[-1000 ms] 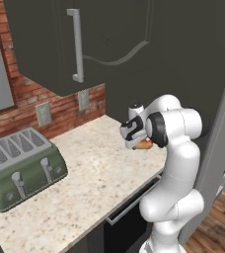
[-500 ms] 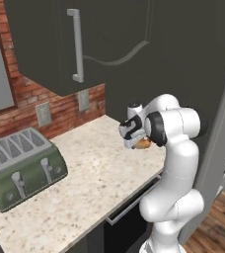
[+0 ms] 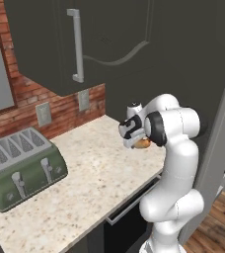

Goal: Store the hot dog in the freezer for long-term storage. Close the freezer door after placing the cooked food.

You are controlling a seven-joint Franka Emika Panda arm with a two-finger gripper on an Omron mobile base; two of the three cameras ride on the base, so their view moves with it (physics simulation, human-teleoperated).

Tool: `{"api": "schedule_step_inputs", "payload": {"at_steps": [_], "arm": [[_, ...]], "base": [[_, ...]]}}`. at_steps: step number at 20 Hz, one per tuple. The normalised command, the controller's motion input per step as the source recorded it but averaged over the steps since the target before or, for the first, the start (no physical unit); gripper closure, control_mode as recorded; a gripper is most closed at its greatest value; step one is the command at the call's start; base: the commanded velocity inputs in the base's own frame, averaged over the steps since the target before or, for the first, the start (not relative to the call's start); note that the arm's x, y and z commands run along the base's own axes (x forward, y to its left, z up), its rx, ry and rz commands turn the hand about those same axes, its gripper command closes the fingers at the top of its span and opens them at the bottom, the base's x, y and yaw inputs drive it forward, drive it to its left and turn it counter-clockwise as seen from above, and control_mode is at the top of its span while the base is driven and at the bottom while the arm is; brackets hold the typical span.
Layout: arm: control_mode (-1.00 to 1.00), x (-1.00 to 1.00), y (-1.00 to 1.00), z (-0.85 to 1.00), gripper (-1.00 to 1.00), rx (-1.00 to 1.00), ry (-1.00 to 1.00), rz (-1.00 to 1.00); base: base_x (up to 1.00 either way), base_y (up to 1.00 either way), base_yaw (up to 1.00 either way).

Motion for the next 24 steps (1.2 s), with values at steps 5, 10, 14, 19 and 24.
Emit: {"api": "schedule_step_inputs", "payload": {"at_steps": [5,10,14,19,24], "arm": [[-1.00,-0.36,0.26,0.02,1.00,0.00,-0.10,-0.20],[-1.00,-0.59,0.17,0.26,1.00,0.00,-0.14,-0.23],[-1.00,-0.73,0.11,0.39,1.00,0.00,-0.15,-0.27],[-1.00,-0.65,0.11,0.45,1.00,0.00,-0.07,-0.26],[-1.00,-0.54,0.02,0.52,1.00,0.00,0.00,-0.25]], "base": [[0.00,0.00,0.00],[0.00,0.00,0.00],[0.00,0.00,0.00],[0.00,0.00,0.00],[0.00,0.00,0.00]]}}
